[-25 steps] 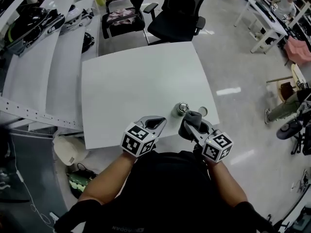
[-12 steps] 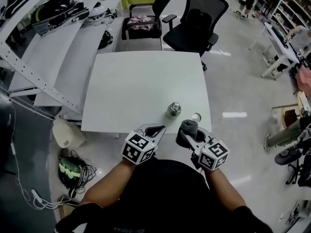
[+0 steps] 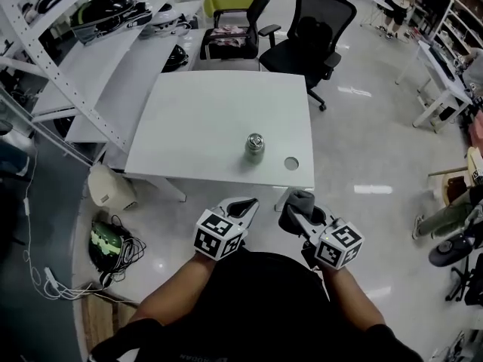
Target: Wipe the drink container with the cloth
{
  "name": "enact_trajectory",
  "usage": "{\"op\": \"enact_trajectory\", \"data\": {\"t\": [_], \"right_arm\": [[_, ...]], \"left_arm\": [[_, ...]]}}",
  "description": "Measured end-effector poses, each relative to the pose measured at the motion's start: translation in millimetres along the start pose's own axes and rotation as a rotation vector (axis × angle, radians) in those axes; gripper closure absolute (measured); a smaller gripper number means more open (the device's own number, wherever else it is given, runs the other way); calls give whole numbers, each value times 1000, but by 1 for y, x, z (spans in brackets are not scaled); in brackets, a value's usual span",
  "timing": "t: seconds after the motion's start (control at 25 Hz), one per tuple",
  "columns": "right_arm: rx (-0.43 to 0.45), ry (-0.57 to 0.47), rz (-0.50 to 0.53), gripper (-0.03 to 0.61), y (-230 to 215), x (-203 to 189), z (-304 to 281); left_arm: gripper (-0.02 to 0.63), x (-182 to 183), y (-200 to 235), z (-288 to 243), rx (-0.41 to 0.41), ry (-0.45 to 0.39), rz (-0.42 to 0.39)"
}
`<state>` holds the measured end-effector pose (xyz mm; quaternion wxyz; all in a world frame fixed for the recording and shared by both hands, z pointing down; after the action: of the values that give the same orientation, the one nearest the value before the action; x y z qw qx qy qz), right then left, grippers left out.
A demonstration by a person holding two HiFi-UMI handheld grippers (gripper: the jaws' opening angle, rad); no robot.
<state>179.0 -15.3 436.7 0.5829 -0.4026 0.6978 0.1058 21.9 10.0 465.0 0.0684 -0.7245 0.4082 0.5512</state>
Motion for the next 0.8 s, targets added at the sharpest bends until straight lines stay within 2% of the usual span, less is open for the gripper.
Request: {"op": "enact_trajectory", "data": {"t": [0.28,0.52,0.8], "right_arm": [[41,2,5,465,13,-12,29],[35,9,-27,465,24,-11,32],[-6,3,-20,465,37,-14,28]], "left_arm": [[597,-14,-40,22,36,-5,14],[597,-7,-42,38,46,-37,31],[597,-12,-40,52,13,-22,30]]}}
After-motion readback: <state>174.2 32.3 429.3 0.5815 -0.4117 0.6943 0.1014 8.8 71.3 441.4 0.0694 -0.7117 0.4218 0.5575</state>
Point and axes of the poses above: the fingertips, and each gripper's own axes: z backward along the fingers, y to its left, x out of its top, the point moved 5 cm from there along z, backward along the fingers, and after that the axes turned 13 degrees about -x, right-handed, at the moved point
